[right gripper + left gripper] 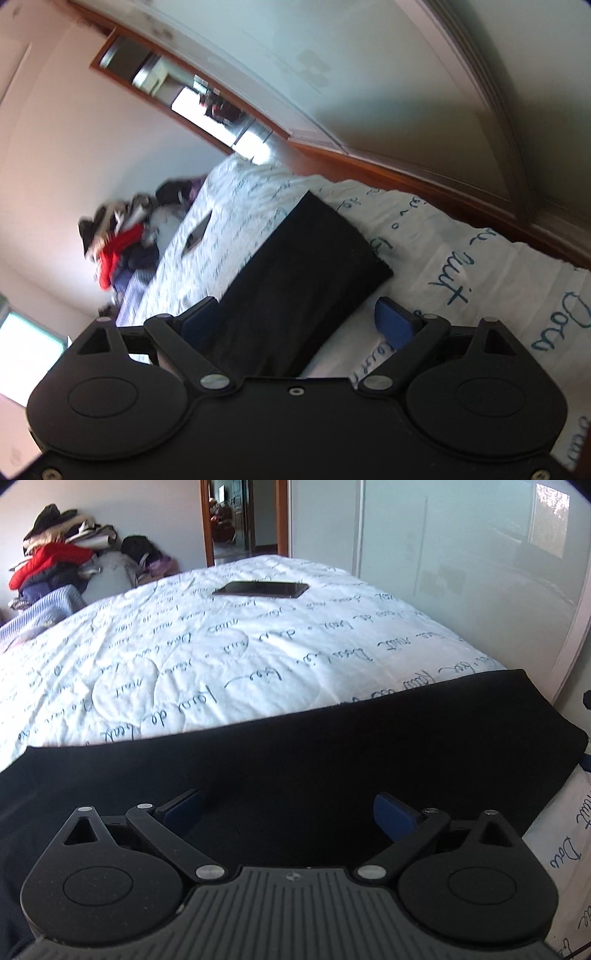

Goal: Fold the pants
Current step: 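Grasp the pants' folded edge with the right gripper while the left gripper hovers above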

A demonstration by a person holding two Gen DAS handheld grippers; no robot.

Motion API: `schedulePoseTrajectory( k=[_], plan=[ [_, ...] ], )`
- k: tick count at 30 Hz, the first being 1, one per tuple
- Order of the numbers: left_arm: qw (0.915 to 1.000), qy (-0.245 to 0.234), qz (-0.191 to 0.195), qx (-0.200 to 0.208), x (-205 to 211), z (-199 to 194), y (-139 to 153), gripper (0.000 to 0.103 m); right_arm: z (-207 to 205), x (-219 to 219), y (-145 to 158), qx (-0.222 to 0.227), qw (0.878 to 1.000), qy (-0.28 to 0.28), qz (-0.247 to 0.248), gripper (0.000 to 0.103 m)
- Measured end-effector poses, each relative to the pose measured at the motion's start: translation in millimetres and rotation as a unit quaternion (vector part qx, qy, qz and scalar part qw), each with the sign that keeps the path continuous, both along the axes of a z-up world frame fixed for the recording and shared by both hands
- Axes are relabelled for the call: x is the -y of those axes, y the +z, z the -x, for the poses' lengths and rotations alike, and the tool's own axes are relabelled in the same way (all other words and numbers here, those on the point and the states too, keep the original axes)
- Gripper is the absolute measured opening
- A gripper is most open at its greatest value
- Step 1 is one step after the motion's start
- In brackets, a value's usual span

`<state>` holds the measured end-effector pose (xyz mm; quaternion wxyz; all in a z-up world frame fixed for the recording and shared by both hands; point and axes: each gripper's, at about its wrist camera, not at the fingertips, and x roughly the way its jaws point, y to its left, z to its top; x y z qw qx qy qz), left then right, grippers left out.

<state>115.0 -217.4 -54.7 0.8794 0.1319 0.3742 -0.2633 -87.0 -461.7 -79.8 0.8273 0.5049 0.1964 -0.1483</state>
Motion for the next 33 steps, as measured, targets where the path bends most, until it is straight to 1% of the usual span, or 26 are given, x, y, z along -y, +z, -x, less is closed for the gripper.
schedulePoseTrajectory(
  k=[3, 5, 7, 8, 9, 10, 13, 16, 19, 23, 27, 33],
  plan=[
    [0.9999, -0.007, -0.006, 0.012, 3.4, 3.8, -3.0, 0.100, -4.2, 5.1, -4.4, 0.017, 1.000, -0.022, -0.005, 0.092],
    [0.9997, -0.009, -0.011, 0.019, 6.9, 4.4, -4.1, 0.100, -4.0, 3.8, -3.2, 0.008, 0.999, -0.036, 0.009, 0.082],
    [0.9998, -0.008, -0.015, 0.013, 11.4, 1.3, -7.4, 0.101, -2.4, 4.6, -3.1, -0.002, 0.999, -0.051, 0.010, 0.058],
    [0.9999, -0.005, -0.014, 0.007, 12.3, -0.7, -8.4, 0.102, -0.2, 5.5, -4.7, -0.001, 0.998, -0.058, 0.006, 0.052],
    [0.9999, 0.001, -0.010, 0.001, 12.5, -3.1, -9.3, 0.103, 3.7, 8.1, -6.4, 0.001, 0.998, -0.061, 0.001, 0.043],
    [0.9999, 0.007, -0.008, -0.003, 12.6, -5.1, -9.9, 0.103, 6.9, 9.7, -7.6, 0.003, 0.998, -0.065, -0.003, 0.036],
    [0.9999, 0.011, -0.009, -0.006, 14.1, -7.2, -9.6, 0.103, 9.8, 11.8, -11.7, 0.007, 0.998, -0.070, -0.005, 0.025],
    [0.9998, 0.016, -0.013, -0.004, 15.7, -6.4, -9.6, 0.103, 8.6, 11.6, -9.8, 0.006, 0.998, -0.070, 0.005, 0.022],
    [0.9996, 0.024, -0.017, -0.002, 17.4, -5.6, -9.2, 0.103, 4.4, 5.4, -2.7, 0.005, 0.997, -0.068, 0.028, 0.017],
    [0.9991, 0.031, -0.030, 0.008, 19.9, -3.9, -6.3, 0.103, -4.0, -3.5, 8.8, 0.000, 0.996, -0.057, 0.072, 0.017],
    [0.9989, 0.031, -0.033, 0.010, 19.0, -3.5, -4.2, 0.103, -12.7, -14.8, 24.5, -0.006, 0.992, -0.042, 0.119, 0.017],
    [0.9988, 0.034, -0.035, 0.009, 15.6, -4.2, -2.5, 0.103, -22.5, -21.1, 29.1, -0.015, 0.989, -0.035, 0.144, 0.016]
  ],
)
